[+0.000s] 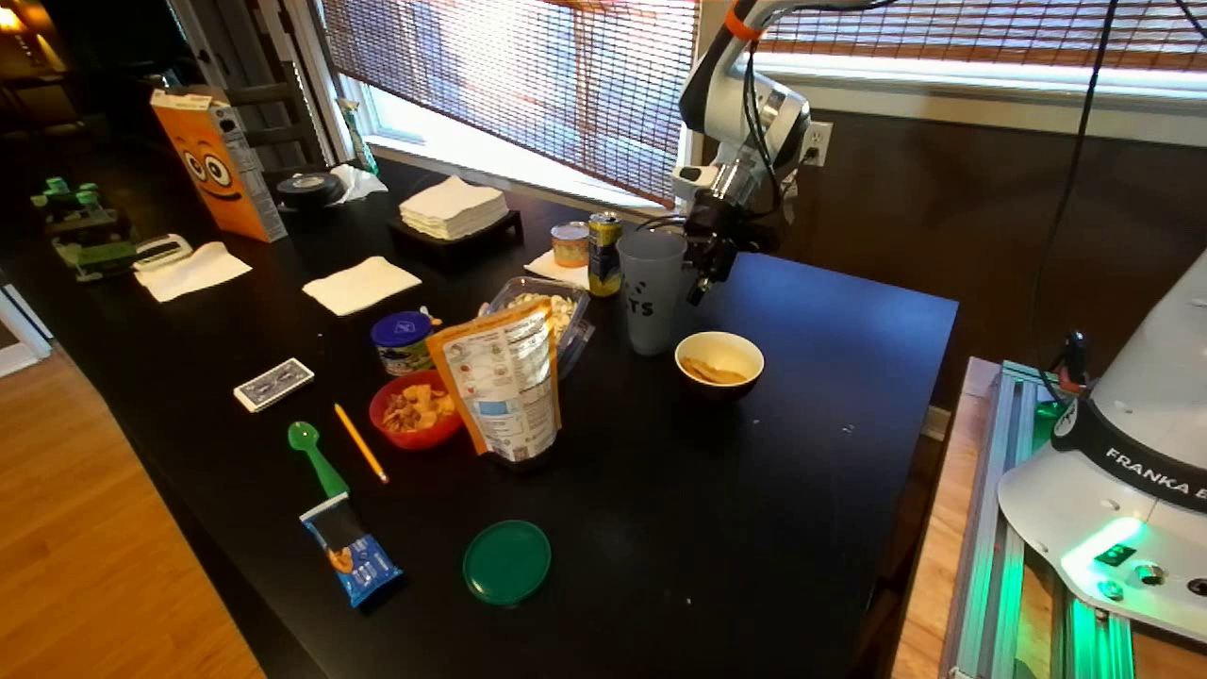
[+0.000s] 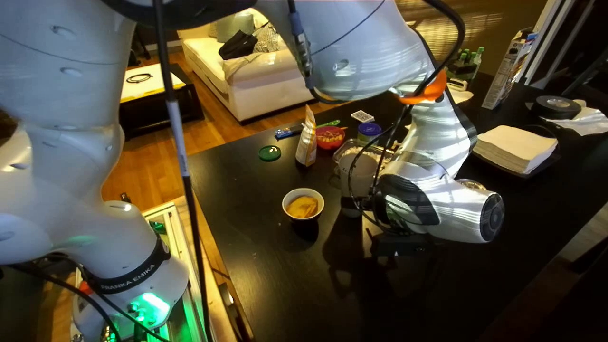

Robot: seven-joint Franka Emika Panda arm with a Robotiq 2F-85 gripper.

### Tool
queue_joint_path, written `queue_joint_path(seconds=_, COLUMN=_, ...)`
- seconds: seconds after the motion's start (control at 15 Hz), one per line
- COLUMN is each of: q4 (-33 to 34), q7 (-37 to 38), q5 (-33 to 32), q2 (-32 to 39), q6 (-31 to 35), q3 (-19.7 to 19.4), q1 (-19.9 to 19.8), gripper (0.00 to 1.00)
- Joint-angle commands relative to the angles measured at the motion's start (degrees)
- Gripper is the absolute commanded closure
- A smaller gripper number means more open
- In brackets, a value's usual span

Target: Pour the contents in the grey cup in the clear bowl.

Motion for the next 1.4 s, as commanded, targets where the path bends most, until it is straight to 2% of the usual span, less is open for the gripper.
queue_joint_path(seconds=0.0, q4=0.9, q7=-2.9, q5=2.3, q2=1.4, q6=0.9, q3=0.1, q1=0.4, gripper=0.00)
queue_joint_path(seconds=0.53, q4=-0.9, q7=-1.0, q5=7.5, q2=0.8, q6=4.3, q3=0.0, q1=2.1, gripper=0.00)
queue_joint_path(seconds=0.8, q4=-1.2, q7=-1.0, q5=10.2, q2=1.5, q6=3.7, q3=-0.1, q1=2.7, gripper=0.00)
queue_joint_path(seconds=1.33, q4=-0.7, q7=-0.7, q5=9.8, q2=4.1, q6=4.4, q3=-0.3, q1=3.9, gripper=0.00)
